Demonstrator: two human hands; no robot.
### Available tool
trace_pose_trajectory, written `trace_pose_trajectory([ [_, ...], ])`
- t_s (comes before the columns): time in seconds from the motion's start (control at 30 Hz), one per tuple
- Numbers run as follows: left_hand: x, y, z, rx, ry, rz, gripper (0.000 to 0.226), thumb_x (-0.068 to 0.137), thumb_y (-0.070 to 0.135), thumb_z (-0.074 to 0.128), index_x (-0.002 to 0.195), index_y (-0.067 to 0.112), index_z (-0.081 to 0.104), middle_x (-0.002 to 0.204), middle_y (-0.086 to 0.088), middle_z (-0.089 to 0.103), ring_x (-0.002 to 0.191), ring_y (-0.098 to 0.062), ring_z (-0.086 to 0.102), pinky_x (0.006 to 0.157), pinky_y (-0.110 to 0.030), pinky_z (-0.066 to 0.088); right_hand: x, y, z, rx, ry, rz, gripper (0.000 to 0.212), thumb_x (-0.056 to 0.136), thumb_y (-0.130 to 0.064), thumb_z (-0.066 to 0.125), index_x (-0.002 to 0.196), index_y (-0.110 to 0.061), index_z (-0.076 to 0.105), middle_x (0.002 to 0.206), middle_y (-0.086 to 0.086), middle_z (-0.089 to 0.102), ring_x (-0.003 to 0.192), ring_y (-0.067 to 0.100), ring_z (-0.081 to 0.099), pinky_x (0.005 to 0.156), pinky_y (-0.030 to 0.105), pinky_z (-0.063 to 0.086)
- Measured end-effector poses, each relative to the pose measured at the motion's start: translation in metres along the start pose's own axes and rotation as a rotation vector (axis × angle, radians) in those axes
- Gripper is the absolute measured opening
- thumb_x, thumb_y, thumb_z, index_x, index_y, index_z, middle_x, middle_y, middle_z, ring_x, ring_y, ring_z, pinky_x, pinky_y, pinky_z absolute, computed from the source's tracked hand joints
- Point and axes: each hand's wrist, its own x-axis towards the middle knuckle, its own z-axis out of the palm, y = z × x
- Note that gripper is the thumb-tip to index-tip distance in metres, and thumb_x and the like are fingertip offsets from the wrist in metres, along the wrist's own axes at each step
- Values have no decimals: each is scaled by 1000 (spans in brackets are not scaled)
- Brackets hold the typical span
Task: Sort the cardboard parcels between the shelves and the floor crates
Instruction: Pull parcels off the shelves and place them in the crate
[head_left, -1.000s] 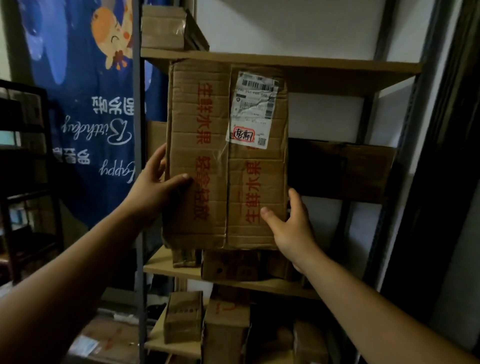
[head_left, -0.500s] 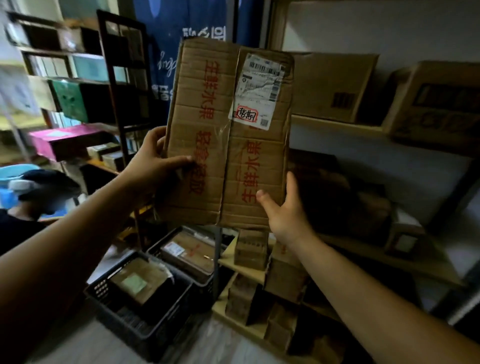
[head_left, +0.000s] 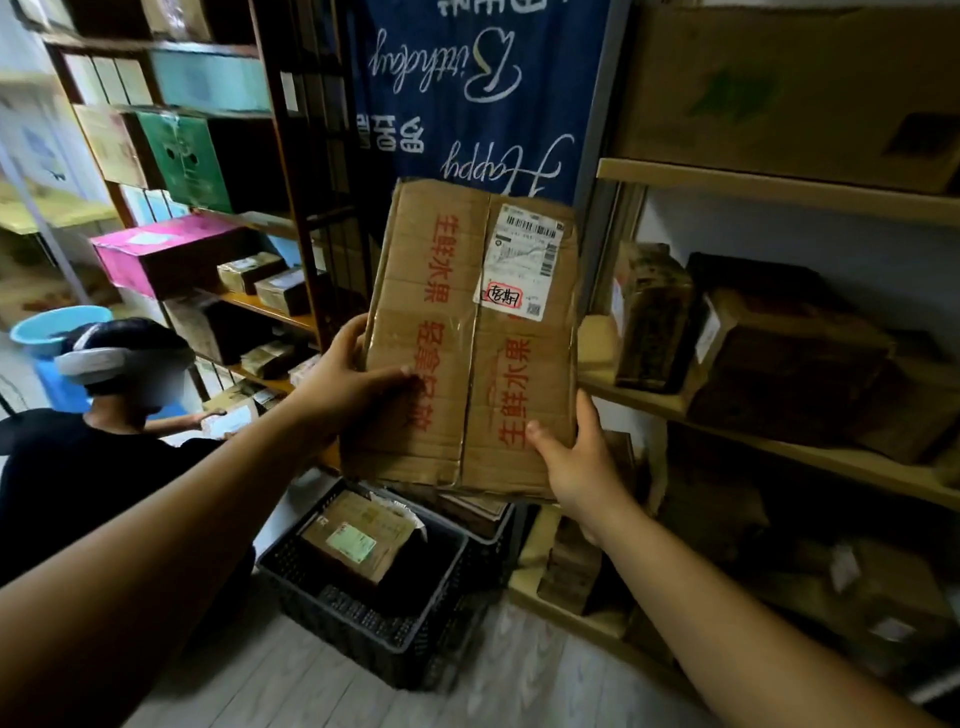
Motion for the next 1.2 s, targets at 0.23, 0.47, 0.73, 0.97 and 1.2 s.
trace_pose_trajectory([
  [0.23, 74, -36, -29, -14, -68, -66, 69, 84, 10, 64, 138, 39, 31, 113, -3, 62, 93, -17, 67, 62, -28, 57, 69, 17, 42, -42, 24, 65, 70, 93, -33, 57, 150, -32, 18, 140, -5, 47, 125, 18, 48, 104, 44, 43],
  [0.47, 167, -70, -50, 15, -85, -144, 64, 87, 6, 60, 131, 44, 33, 108, -4, 64, 90, -16, 68, 61, -27, 57, 161, 35, 83, -15, 15, 140, 66, 95, -26, 55, 150, -27, 20, 139, -2, 47, 124, 18, 47, 98, 37, 44],
  [0.73, 257, -115, -82, 31, -108, -291, 73, 86, 16, 65, 141, 35, 22, 114, -8, 60, 95, -24, 66, 75, -41, 57, 238, 53, 130, -69, 52, 248, 65, 94, -32, 55, 149, -30, 21, 139, -2, 48, 124, 21, 48, 103, 45, 43],
  [0.97, 361, -149, -114, 135, -216, -285, 75, 78, 26, 75, 136, 22, 28, 117, -5, 55, 94, -19, 62, 79, -37, 55, 308, 68, 185, -73, 227, 314, 63, 95, -34, 53, 149, -29, 22, 138, -2, 49, 122, 20, 50, 99, 38, 45],
  [1.2, 466, -207, -148, 160, -473, -297, 110, 47, 41, 90, 140, 33, 30, 123, -3, 57, 110, -25, 59, 96, -52, 48, 377, 108, 254, -52, 357, 417, 60, 96, -31, 52, 149, -31, 23, 137, -3, 50, 122, 20, 50, 102, 42, 43],
])
